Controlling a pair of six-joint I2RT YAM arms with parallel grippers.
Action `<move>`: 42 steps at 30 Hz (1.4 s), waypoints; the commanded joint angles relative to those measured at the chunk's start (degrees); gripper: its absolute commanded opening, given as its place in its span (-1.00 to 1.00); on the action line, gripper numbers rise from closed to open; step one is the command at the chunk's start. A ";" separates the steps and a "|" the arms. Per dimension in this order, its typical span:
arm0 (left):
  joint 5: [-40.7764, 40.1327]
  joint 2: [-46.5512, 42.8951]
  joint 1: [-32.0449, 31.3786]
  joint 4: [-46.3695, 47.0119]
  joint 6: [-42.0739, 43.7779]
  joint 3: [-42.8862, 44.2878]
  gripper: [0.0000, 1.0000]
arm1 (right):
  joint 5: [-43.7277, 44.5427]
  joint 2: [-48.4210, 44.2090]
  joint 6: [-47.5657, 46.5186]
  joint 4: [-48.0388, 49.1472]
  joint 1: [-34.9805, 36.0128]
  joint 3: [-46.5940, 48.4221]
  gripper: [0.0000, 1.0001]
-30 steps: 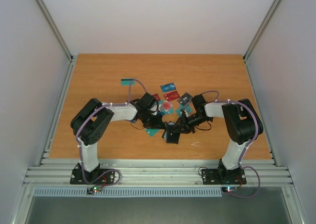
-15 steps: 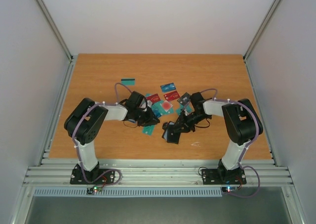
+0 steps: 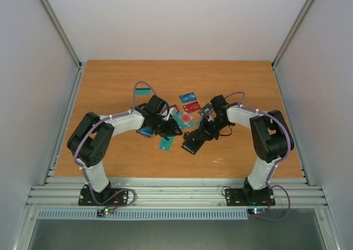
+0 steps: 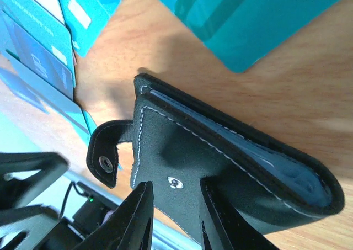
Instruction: Put the credit cards into the card holder
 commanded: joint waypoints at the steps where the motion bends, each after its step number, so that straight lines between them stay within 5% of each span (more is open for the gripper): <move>1: -0.83 3.14 0.12 -8.83 9.90 7.58 -0.27 | 6.09 -3.61 0.90 -0.76 -0.22 0.82 -0.48; 13: 3.98 14.98 0.08 -17.69 20.56 22.35 -0.24 | 8.05 -19.60 -0.59 -3.27 0.08 -12.15 -0.46; 22: 4.77 22.68 0.00 -23.08 23.38 30.86 -0.26 | 12.33 -9.07 -4.05 -5.82 0.17 -6.33 -0.46; 33: 4.56 20.40 -3.13 -22.04 20.09 25.78 -0.36 | 13.05 1.11 -11.91 -11.87 0.15 5.02 -0.49; 42: -2.19 11.01 -4.98 -20.76 11.89 18.09 -0.32 | 16.85 -2.99 -19.17 -17.46 0.17 5.08 -0.52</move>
